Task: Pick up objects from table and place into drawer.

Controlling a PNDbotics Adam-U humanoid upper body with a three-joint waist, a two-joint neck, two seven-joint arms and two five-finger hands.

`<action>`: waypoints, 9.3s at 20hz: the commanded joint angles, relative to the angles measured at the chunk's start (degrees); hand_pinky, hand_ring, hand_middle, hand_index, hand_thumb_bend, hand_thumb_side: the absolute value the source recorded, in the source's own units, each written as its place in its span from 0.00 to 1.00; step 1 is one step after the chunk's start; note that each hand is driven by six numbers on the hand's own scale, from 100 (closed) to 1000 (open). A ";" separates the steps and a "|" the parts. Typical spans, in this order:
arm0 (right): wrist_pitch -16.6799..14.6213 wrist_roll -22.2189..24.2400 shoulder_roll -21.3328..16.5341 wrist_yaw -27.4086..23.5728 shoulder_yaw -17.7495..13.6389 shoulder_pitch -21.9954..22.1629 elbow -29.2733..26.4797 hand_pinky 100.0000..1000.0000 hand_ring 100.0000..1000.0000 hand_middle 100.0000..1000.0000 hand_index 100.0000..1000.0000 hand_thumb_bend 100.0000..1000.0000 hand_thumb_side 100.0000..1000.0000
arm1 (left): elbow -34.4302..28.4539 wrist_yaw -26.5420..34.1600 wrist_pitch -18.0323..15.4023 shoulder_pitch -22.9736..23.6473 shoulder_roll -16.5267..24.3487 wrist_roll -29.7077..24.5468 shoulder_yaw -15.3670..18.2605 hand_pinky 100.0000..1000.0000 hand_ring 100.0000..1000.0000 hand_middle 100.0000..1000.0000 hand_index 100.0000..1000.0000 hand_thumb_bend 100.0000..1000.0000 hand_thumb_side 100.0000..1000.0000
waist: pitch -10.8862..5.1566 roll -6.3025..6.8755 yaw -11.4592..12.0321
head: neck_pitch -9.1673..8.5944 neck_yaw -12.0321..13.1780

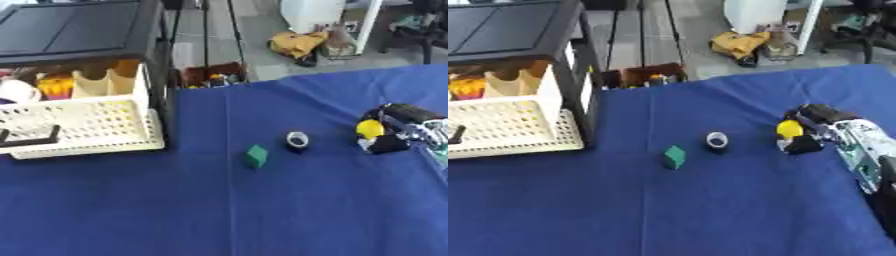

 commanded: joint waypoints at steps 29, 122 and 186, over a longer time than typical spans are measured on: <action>1.10 -1.34 -1.82 -6.63 1.38 -3.98 -9.37 0.34 0.44 0.51 0.72 0.00 0.31 | -0.73 0.01 -0.20 -1.38 0.87 -1.02 -0.15 0.53 0.60 0.67 0.86 0.41 0.87 | -2.42 -1.44 0.74 | -0.37 0.55; 3.49 3.41 25.87 -3.33 2.95 -29.93 -0.81 0.58 0.74 0.71 0.79 0.00 0.65 | -0.73 0.86 -1.68 -5.84 -3.29 -4.09 -2.53 0.54 0.60 0.66 0.86 0.39 0.86 | -4.72 -9.30 10.63 | 0.07 -2.82; 12.42 -53.83 5.24 -36.84 -2.88 -9.84 -52.97 0.13 0.33 0.32 0.41 0.00 0.76 | 10.84 -14.28 -14.37 -11.88 2.44 -57.60 -13.00 0.00 0.06 0.36 0.71 0.16 0.95 | -5.41 -2.99 3.54 | 1.95 7.71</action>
